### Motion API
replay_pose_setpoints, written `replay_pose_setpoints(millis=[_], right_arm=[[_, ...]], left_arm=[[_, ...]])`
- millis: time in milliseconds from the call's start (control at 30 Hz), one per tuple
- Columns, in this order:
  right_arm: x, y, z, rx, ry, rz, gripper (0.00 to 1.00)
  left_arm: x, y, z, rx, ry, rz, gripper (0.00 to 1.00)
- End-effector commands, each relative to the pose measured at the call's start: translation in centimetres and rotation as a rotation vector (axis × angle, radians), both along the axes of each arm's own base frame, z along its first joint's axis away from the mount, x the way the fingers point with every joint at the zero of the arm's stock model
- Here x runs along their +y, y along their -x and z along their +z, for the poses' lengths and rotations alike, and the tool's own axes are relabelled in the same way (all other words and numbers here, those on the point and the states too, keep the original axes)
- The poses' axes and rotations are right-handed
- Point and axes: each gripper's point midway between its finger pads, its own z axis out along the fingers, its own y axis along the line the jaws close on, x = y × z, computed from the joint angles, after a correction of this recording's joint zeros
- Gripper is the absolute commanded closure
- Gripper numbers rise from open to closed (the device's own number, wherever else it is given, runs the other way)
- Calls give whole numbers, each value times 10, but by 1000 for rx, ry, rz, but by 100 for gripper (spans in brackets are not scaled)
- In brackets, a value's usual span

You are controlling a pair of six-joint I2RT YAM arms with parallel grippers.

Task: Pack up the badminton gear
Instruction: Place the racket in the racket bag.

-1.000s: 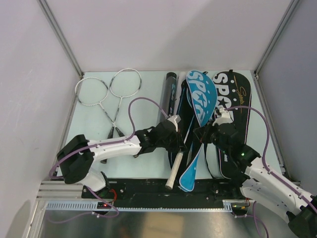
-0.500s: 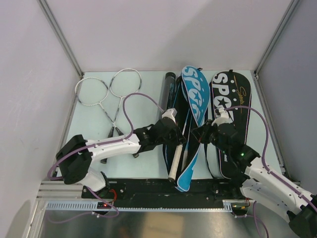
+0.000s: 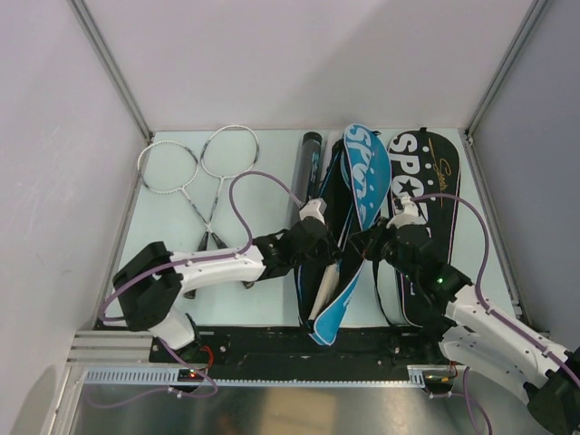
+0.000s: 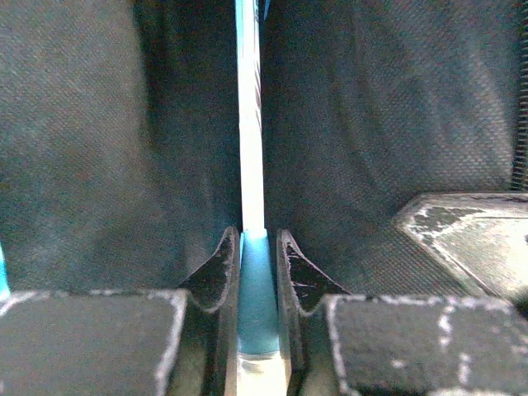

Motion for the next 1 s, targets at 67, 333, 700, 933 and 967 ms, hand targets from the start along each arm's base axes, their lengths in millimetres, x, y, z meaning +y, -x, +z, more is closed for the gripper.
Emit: replay_pose_setpoints(millis=[67, 333, 700, 933, 967], right_arm=[[25, 11, 39, -64, -130, 118, 100], [16, 4, 41, -101, -98, 108, 100], [-2, 8, 28, -146, -5, 102, 100], [-7, 20, 23, -162, -12, 134, 100], [-8, 21, 22, -164, -12, 132, 100]], left_arm=[[-11, -38, 23, -114, 95, 96, 93], [4, -20, 28, -125, 96, 35, 59], [63, -27, 74, -226, -43, 62, 40], [91, -60, 72, -222, -90, 84, 41], [92, -64, 73, -225, -92, 79, 41]])
